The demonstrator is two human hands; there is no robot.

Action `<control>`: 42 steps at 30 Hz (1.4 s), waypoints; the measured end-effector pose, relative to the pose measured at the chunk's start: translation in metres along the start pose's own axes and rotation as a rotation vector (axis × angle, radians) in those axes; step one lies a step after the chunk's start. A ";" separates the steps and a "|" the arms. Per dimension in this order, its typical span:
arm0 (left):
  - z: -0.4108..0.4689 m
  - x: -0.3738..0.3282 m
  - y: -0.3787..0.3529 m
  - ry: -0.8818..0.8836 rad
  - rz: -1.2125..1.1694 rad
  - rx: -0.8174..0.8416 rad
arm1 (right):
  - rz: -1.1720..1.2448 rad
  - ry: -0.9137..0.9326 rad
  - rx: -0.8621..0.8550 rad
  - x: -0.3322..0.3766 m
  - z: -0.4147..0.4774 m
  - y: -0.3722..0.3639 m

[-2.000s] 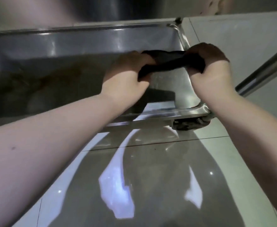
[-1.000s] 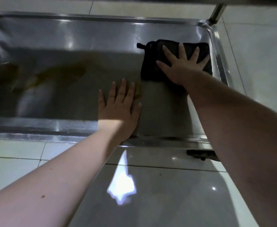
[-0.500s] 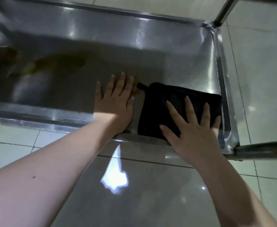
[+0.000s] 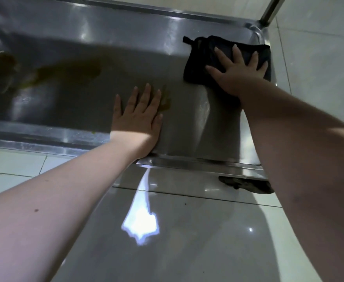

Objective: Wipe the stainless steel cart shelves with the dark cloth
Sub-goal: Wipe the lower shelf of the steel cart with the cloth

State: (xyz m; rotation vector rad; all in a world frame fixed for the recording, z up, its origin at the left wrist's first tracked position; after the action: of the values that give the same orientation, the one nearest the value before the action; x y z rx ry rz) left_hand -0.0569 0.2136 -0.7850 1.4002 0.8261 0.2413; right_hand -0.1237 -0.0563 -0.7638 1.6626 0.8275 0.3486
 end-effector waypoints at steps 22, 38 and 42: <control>0.007 0.089 0.047 -0.025 0.026 0.040 | -0.052 -0.006 -0.012 -0.002 -0.178 -0.054; 0.007 0.092 0.039 -0.033 0.050 0.013 | -0.063 0.131 0.032 0.115 -0.180 -0.029; 0.010 0.091 0.039 -0.019 0.036 0.029 | -0.034 0.128 0.006 0.118 -0.123 -0.010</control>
State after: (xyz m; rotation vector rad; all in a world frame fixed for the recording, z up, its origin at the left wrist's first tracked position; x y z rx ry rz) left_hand 0.0260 0.2690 -0.7828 1.4431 0.7919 0.2439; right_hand -0.1215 0.1150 -0.7642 1.6424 0.9511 0.4326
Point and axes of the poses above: each hand's wrist, its own z-axis towards the middle knuckle, its own y-axis out of the back of the hand, x = y × z, the point moved 1 cm from there along z, towards the middle knuckle, and after that the axes turned 15 degrees about -z, right-handed, at the moved point
